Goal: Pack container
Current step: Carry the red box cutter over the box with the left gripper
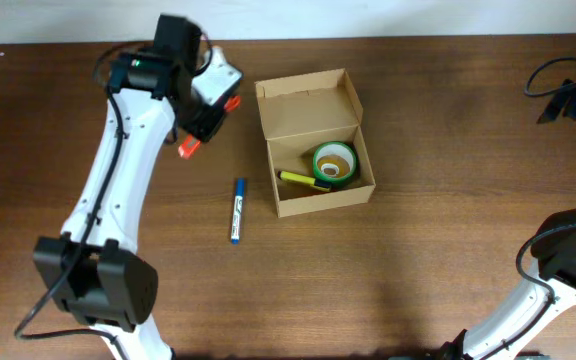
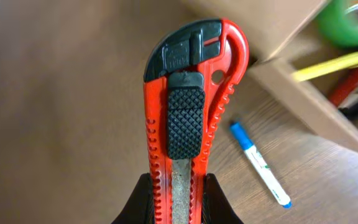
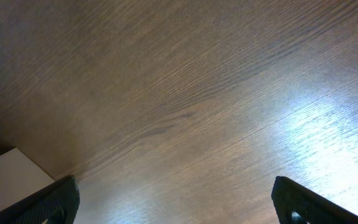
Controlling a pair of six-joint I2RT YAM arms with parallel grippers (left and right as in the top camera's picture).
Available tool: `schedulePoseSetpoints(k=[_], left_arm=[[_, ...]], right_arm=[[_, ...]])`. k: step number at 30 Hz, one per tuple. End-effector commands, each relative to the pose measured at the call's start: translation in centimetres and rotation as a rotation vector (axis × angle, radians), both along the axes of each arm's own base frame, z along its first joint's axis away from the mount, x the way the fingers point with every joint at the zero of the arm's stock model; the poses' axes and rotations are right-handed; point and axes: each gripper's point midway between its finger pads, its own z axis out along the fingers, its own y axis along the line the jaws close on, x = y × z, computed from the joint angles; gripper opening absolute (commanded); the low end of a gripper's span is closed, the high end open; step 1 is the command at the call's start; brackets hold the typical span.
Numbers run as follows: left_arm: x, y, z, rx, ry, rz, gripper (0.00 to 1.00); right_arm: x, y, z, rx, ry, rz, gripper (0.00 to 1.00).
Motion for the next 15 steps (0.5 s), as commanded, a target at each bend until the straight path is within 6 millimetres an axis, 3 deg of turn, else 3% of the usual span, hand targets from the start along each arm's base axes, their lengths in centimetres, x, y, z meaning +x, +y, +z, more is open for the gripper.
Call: schedulePoseSetpoints(k=[1, 4, 7, 10, 15], left_arm=[[0.2, -3.5, 3.1, 0.033, -0.096, -0.224, 0.01], [-0.4, -6.6, 5.0, 0.049, -0.158, -0.361, 0.02], [-2.1, -10.7, 5.6, 0.035, -0.182, -0.524, 0.02], [-3.3, -13.1, 5.0, 0.043, -0.177, -0.614, 0.01], [-4.9, -16.7, 1.9, 0.055, -0.101, -0.702, 0.02]], right_arm=[[-0.1, 0.5, 1.2, -0.005, -0.032, 0.013, 0.99], [-0.1, 0.5, 1.2, -0.005, -0.032, 0.013, 1.0], [-0.1, 0.5, 1.2, -0.006, -0.032, 0.013, 1.0], [-0.1, 0.5, 1.2, -0.006, -0.032, 0.013, 0.99], [-0.1, 0.5, 1.2, -0.005, -0.032, 0.013, 0.99]])
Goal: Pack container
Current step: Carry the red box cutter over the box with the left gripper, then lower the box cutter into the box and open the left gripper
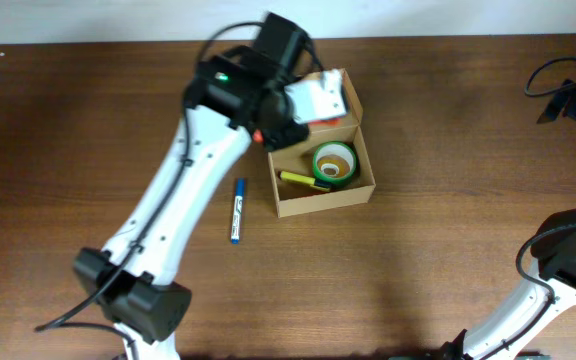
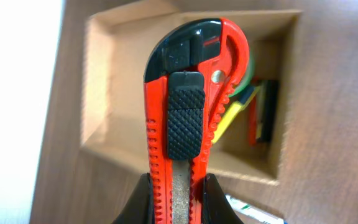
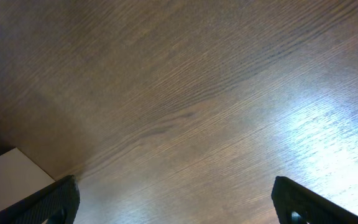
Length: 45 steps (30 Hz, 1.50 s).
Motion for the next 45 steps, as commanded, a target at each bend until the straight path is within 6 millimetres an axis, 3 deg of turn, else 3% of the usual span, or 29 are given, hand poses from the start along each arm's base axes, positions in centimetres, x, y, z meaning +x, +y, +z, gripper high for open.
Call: schedulePoseSetpoints(k=[1, 6, 13, 21, 35, 45], left_arm=[[-0.5, -2.5, -2.9, 0.028, 0.057, -0.064, 0.01], [0.0, -5.7, -5.1, -0.031, 0.096, 0.054, 0.01], [-0.1, -6.6, -8.5, 0.023, 0.15, 0.07, 0.02], [0.5, -5.7, -11.1, 0.082, 0.173, 0.148, 0.02], [-3.0, -3.1, -17.4, 0.21, 0.32, 0.155, 0.01], [-3.6, -3.5, -18.1, 0.19, 0.35, 0.145, 0.01]], right_arm=[[-0.1, 0.5, 1.2, -0.006, -0.032, 0.014, 0.99], [-0.1, 0.5, 1.2, -0.005, -0.032, 0.014, 0.99], [-0.1, 0.5, 1.2, -0.006, -0.032, 0.013, 1.0], [-0.1, 0.5, 1.2, -0.005, -0.032, 0.014, 0.99], [-0.1, 0.5, 1.2, -0.006, -0.032, 0.014, 1.0], [-0.1, 0.5, 1.2, -0.005, -0.032, 0.014, 0.99]])
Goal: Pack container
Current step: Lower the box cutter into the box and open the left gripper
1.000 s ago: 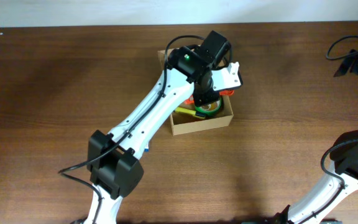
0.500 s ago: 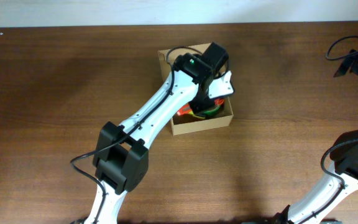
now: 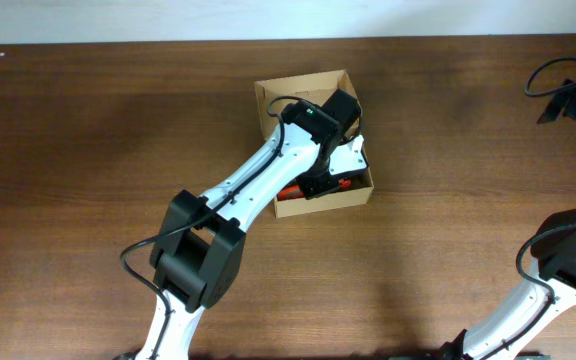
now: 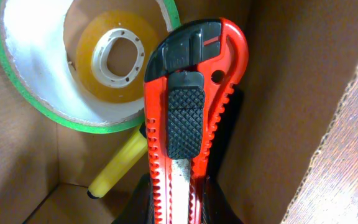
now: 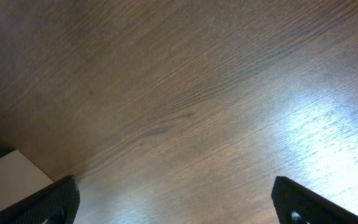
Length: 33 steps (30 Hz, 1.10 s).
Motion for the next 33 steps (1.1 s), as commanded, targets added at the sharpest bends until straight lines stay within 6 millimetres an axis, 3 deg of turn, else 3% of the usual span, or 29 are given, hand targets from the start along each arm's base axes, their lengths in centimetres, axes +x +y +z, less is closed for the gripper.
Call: schedulePoseSetpoints(k=[1, 5, 15, 22, 29, 31, 32, 33], left_arm=[[-0.35, -0.15, -0.41, -0.011, 0.023, 0.012, 0.02], [-0.37, -0.17, -0.41, -0.012, 0.023, 0.012, 0.02], [-0.37, -0.17, -0.41, -0.012, 0.023, 0.012, 0.25], [-0.37, -0.17, -0.41, -0.011, 0.023, 0.012, 0.32], [-0.34, -0.17, -0.41, -0.012, 0.022, 0.012, 0.31], [-0.28, -0.11, -0.41, -0.009, 0.019, 0.013, 0.16], [-0.18, -0.1, -0.4, -0.008, 0.014, 0.013, 0.02], [-0.09, -0.03, -0.39, -0.003, 0.009, 0.014, 0.02]], right_arm=[[-0.11, 0.5, 1.23, -0.006, -0.032, 0.013, 0.99], [-0.1, 0.5, 1.23, -0.005, -0.032, 0.013, 0.99], [-0.1, 0.5, 1.23, -0.005, -0.032, 0.013, 0.99], [-0.11, 0.5, 1.23, -0.006, -0.032, 0.013, 0.99], [-0.1, 0.5, 1.23, -0.005, -0.032, 0.013, 0.99], [-0.1, 0.5, 1.23, -0.005, -0.032, 0.013, 0.99], [-0.11, 0.49, 1.23, -0.005, -0.032, 0.013, 0.99], [-0.11, 0.49, 1.23, -0.005, -0.032, 0.013, 0.99]])
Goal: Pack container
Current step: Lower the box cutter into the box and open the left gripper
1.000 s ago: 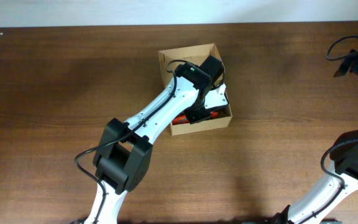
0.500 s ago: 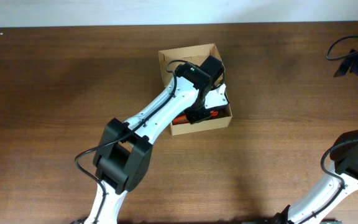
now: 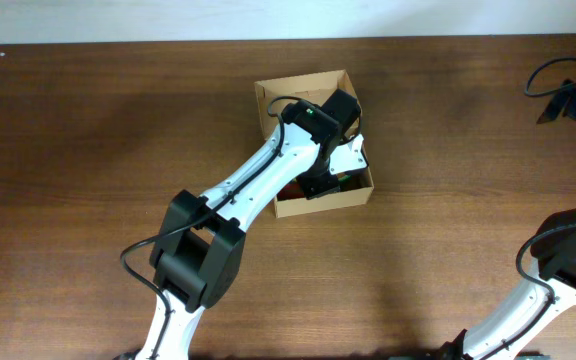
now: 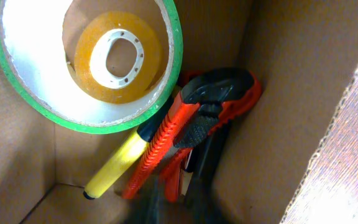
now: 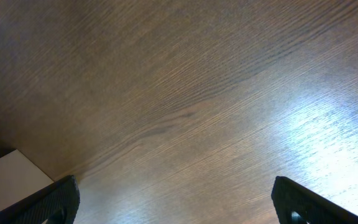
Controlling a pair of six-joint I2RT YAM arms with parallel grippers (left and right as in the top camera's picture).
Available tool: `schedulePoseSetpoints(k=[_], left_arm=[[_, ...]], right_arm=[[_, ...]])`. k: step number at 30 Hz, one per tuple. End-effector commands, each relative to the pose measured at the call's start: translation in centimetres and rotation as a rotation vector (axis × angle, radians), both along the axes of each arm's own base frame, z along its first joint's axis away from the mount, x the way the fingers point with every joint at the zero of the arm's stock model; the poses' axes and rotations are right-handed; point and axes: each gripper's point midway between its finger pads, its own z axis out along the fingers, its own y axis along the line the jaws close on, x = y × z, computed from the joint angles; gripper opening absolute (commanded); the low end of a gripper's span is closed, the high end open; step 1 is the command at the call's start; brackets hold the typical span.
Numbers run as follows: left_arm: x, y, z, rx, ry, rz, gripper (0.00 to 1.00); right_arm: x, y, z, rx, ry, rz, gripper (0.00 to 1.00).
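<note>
The open cardboard box (image 3: 313,88) stands at the table's middle back. My left gripper (image 3: 334,163) reaches into it; its fingers are a dark blur at the bottom of the left wrist view, open around (image 4: 176,208). The red box cutter (image 4: 194,121) lies free and tilted against the box wall (image 4: 284,93). Beside it are a yellow marker (image 4: 120,165) and a green-rimmed tape roll (image 4: 36,81) with a smaller yellowish roll (image 4: 89,68) inside. My right gripper (image 5: 176,200) hangs open over bare wood.
The left arm (image 3: 248,200) stretches diagonally across the table (image 3: 88,150) from the near side and covers the wood left of the box. A black cable (image 3: 553,75) lies at the far right edge, by the right arm (image 3: 568,255).
My left gripper has let go of the red cutter, which now lies slanted in the box next to the yellow marker. The arm stands where it was. The right gripper has not moved.
My left gripper held the red cutter above the table left of the box, with a blue marker lying nearby. Then it carried the cutter over the box, then down inside beside the tape roll. Now the cutter rests in the box, released.
</note>
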Motion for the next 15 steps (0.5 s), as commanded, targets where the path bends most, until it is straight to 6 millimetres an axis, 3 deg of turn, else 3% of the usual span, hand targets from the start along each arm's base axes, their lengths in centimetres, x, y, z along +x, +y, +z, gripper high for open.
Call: schedulePoseSetpoints(k=[1, 5, 8, 11, 15], left_arm=[[0.0, 0.2, -0.4, 0.011, 0.001, 0.004, 0.02], [1.6, 1.1, 0.4, 0.064, -0.077, 0.079, 0.02], [2.8, 1.4, 2.6, 0.074, -0.145, 0.125, 0.02], [4.5, 2.5, 6.8, 0.081, -0.271, 0.186, 0.02], [5.8, 5.7, 12.0, 0.099, -0.419, 0.287, 0.02]], right_arm=[[-0.1, 0.5, 1.2, -0.006, -0.032, 0.013, 0.99], [-0.1, 0.5, 1.2, -0.006, -0.032, 0.013, 0.99], [-0.1, 0.5, 1.2, -0.006, -0.032, 0.014, 0.99], [-0.1, 0.5, 1.2, -0.005, -0.032, 0.013, 0.99], [-0.1, 0.5, 1.2, -0.006, -0.032, 0.014, 1.0]])
